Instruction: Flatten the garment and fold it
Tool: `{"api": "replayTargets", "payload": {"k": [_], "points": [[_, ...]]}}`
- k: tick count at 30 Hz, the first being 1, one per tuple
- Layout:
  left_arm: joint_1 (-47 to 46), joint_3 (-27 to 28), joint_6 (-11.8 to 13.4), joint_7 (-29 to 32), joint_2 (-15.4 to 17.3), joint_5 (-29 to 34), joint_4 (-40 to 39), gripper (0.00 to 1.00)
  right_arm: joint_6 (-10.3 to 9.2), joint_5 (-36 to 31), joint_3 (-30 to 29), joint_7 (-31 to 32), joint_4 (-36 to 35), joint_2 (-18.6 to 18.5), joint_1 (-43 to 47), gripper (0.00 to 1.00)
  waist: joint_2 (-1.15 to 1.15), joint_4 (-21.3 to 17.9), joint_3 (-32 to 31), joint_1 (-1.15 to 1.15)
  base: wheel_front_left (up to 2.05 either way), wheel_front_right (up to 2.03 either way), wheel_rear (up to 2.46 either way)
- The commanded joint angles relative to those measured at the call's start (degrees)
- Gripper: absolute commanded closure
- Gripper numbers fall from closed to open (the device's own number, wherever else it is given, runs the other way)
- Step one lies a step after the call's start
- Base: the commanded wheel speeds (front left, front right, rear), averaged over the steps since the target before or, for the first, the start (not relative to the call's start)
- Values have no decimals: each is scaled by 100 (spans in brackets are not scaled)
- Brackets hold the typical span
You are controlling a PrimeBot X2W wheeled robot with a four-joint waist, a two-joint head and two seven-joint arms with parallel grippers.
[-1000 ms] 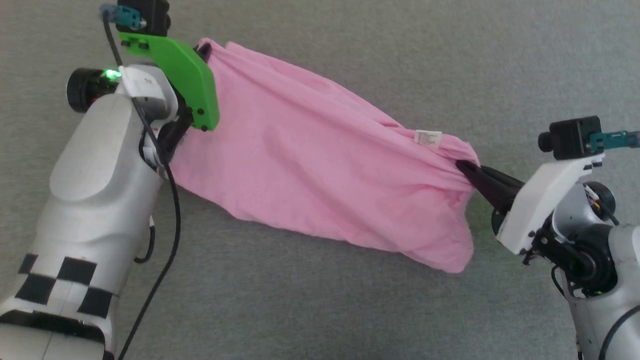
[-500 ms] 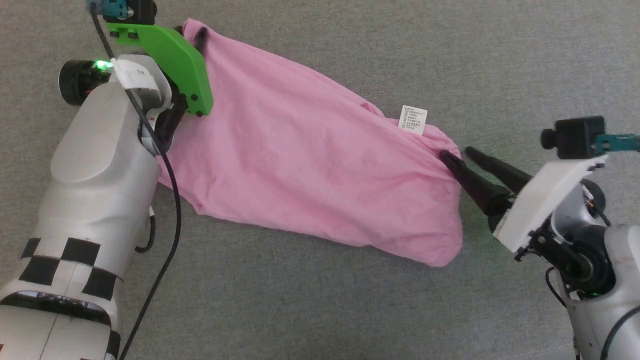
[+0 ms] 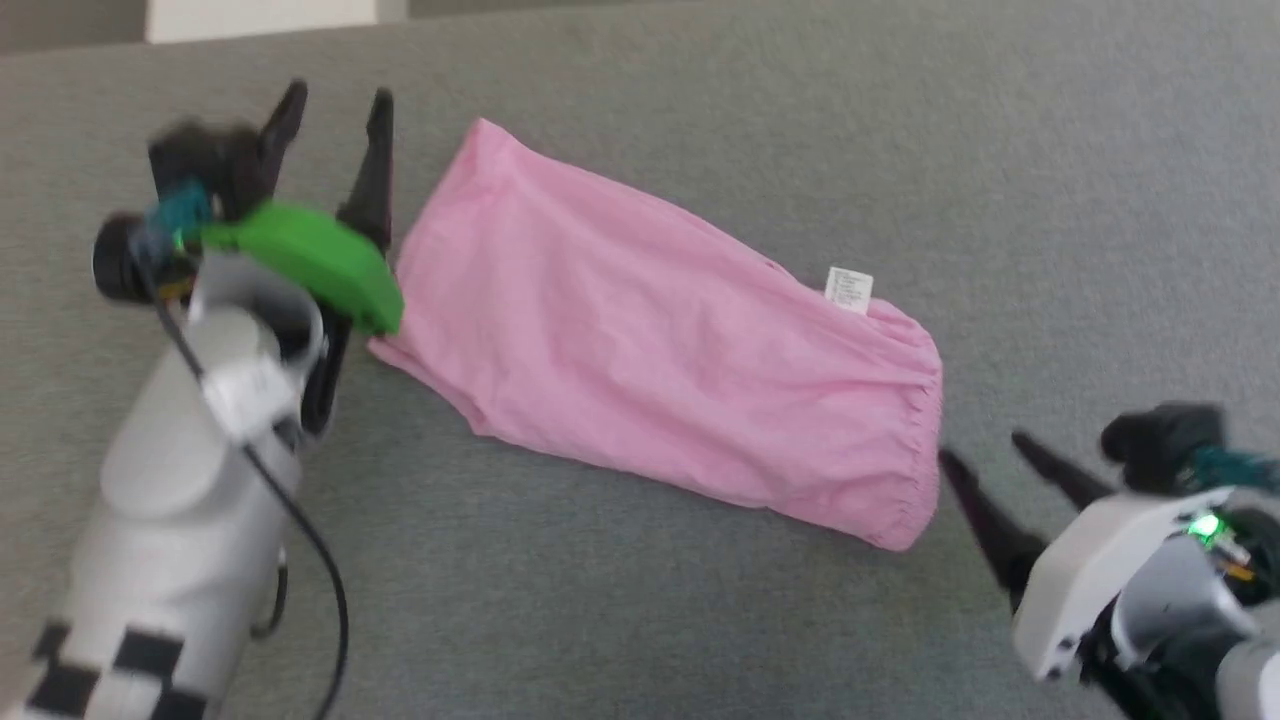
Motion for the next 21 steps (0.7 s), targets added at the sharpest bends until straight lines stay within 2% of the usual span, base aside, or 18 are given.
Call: {"api": "replayTargets", "payload": {"k": [1, 6, 11, 14, 21], "points": [[390, 10, 144, -147, 83, 66, -255, 0, -8, -291, 47, 228, -92, 108, 157, 0, 0, 422, -504, 0, 0, 0, 0], [1644, 270, 650, -366, 178, 51, -1312, 0, -8, -929, 139, 692, 73, 409, 226, 0, 0, 552, -664, 0, 0, 0, 0], [2683, 440, 1078, -396, 149, -48, -2201, 0, -8, -1309, 106, 785, 882, 573, -161, 0, 0, 721, -667, 0, 0, 0, 0], [3055, 481, 1229, -374, 133, -121, -2552, 0, -8, -1392, 39, 821, 1417, 622, -427, 0, 0, 822, -618, 0, 0, 0, 0], [3396, 444, 1354, -267, 123, -192, -2886, 0, -8, -1539, 220, 882, 2412, 656, -955, 0, 0, 932, -574, 0, 0, 0, 0]]}}
